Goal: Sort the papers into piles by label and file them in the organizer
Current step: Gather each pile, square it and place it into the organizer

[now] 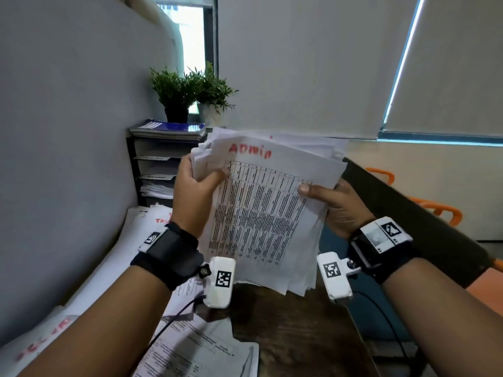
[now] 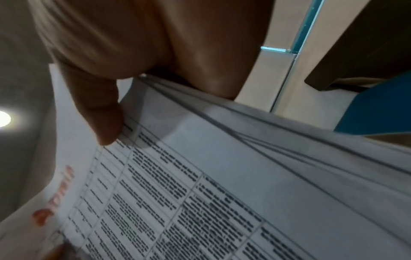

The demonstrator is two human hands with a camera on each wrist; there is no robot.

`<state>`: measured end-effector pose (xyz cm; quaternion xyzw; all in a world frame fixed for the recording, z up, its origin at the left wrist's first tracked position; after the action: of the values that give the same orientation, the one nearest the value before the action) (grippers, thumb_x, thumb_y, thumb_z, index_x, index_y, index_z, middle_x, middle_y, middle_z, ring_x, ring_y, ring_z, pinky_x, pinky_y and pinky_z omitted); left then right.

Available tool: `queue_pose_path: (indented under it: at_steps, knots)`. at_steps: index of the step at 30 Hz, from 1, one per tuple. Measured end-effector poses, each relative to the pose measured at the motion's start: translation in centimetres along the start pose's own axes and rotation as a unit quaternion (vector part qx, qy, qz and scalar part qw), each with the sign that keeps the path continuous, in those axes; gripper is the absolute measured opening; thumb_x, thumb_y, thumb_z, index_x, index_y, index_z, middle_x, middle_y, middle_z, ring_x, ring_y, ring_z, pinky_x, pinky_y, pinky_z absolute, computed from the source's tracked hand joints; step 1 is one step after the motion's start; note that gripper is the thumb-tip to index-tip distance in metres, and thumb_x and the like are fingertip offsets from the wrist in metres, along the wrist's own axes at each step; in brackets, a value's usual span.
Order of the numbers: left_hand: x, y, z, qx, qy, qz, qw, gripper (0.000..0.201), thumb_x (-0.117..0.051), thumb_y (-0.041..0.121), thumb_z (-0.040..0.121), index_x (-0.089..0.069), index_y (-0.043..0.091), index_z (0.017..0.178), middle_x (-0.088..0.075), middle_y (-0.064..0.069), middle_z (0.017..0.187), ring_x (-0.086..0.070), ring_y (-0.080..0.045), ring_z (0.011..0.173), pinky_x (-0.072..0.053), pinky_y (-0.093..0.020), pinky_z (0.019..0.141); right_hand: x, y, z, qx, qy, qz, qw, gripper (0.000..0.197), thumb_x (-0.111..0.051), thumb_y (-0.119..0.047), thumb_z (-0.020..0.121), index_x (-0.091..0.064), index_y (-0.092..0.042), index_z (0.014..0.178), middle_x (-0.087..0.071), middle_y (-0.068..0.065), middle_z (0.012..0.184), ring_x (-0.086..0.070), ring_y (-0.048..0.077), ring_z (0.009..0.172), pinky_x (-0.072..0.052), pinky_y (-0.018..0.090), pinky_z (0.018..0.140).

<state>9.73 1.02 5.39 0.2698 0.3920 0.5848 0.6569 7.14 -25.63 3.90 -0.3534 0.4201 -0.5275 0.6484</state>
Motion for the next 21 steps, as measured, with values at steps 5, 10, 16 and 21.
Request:
queue_pose_path:
  at_steps: [5,10,16,21]
  knots:
    - [-1.5,0.9,0.1,-0.014,-0.009,0.001,1.0,0.027,-0.051,0.002,0.098,-0.06,0.002,0.124,-0.069,-0.001,0.103,-0.067,-0.01,0.095,-0.055,-0.022,0.079,-0.9,-0.2,0.5,0.002,0.034,-0.013,0.999,0.065,-0.087,-0.018,0.069,-0.061,0.003,0.124,-0.068,0.025,0.118,-0.063,0.042,0.115,-0.045,0.06,0.105]
    - [-2.0,3.4,2.4,-0.019,-0.005,0.04,0.999,0.047,-0.068,0.024,0.089,-0.047,0.011,0.128,-0.065,-0.006,0.122,-0.067,-0.018,0.109,-0.058,-0.027,0.086,-1.6,-3.7,2.4,0.031,0.004,-0.055,0.998,0.056,-0.08,-0.013,0.078,-0.058,-0.006,0.129,-0.068,0.016,0.123,-0.064,0.035,0.116,-0.047,0.056,0.104]
    - [0.2,1.5,1.2,0.002,0.003,0.045,0.999,0.059,-0.074,0.041,0.085,-0.044,0.018,0.131,-0.062,-0.006,0.126,-0.068,-0.02,0.109,-0.058,-0.04,0.091,0.4,0.2,1.0,-0.041,-0.011,-0.027,0.999,0.092,-0.094,-0.03,0.057,-0.052,-0.005,0.136,-0.064,0.02,0.129,-0.061,0.038,0.121,-0.046,0.055,0.105]
    - [-0.2,-3.9,-1.7,0.065,-0.015,0.071,0.995,0.039,-0.063,0.025,0.095,-0.054,0.01,0.13,-0.069,-0.001,0.116,-0.069,-0.011,0.102,-0.059,-0.023,0.075,0.1,3.9,-0.7,-0.067,-0.001,-0.052,0.996,0.063,-0.087,-0.023,0.068,-0.064,-0.004,0.123,-0.071,0.015,0.12,-0.066,0.031,0.116,-0.043,0.056,0.108]
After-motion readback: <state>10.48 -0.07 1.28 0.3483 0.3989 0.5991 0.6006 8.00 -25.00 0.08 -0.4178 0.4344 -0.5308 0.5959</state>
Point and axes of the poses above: each hand's wrist, its own z-axis towards the middle knuckle, its own x-axis out of the back of the hand, y = z × x, the point moved 10 cm from there along z, towards the middle knuckle
